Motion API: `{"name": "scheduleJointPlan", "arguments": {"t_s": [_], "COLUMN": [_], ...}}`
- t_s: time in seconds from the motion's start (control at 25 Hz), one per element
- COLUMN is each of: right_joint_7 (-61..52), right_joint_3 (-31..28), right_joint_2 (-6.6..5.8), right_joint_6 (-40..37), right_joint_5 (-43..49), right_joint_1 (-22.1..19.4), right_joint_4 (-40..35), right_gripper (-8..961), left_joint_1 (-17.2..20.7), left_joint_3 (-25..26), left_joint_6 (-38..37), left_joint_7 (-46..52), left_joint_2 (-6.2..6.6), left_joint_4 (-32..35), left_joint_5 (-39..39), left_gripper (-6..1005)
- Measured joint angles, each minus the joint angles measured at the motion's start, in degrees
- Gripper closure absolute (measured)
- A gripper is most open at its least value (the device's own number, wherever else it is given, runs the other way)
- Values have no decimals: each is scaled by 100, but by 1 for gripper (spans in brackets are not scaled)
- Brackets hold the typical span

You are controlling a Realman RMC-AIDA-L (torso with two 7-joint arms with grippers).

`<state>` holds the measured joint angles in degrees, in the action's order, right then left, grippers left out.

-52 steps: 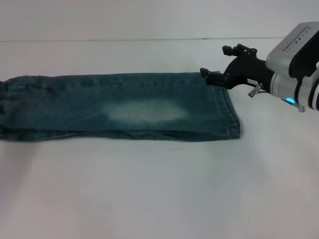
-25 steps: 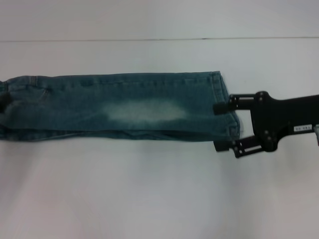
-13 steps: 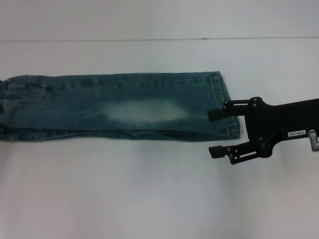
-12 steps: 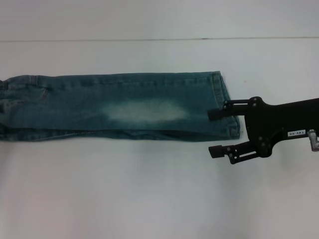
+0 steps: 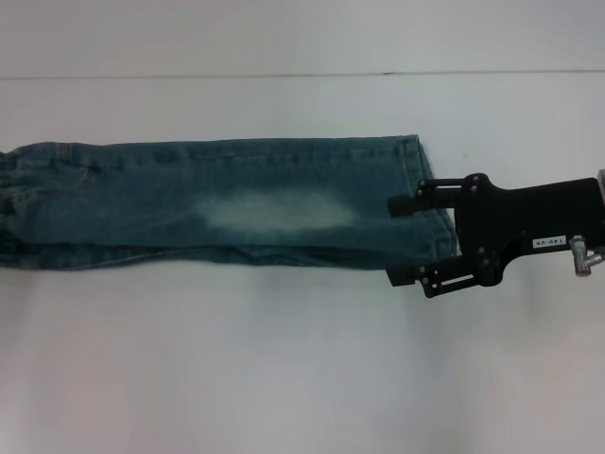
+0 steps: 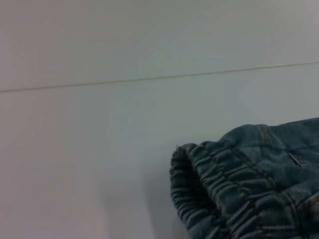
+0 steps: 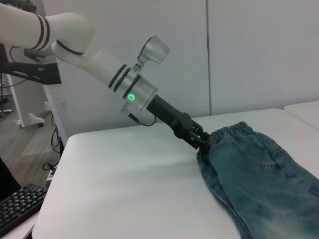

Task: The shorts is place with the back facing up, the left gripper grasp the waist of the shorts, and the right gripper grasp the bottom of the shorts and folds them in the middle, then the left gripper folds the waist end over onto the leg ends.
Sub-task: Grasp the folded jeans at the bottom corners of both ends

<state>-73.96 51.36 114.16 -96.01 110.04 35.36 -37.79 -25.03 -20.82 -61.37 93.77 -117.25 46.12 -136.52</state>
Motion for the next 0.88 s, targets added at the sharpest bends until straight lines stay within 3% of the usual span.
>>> {"name": "scheduleJointPlan", "arguments": {"t_s": [0.48,0.88], "right_joint_7": [-4,-2], "right_joint_3": [-57,-92], "right_joint_2": [23,22], "right_joint_6": [43,107], "right_joint_5": [-9,-28], "right_joint_1": [0,-14], "right_joint_4": [-1,6], "right_gripper": [64,66], "left_joint_1": [-45,-31], "left_joint_3": [-136,-169], "left_joint_6": [10,-97], "left_joint_7": [-49,-191], "left_joint_2": [14,2], "left_joint_4": [-39,-40], "left_joint_5": [-15,-15], "left_gripper": [297,668]}}
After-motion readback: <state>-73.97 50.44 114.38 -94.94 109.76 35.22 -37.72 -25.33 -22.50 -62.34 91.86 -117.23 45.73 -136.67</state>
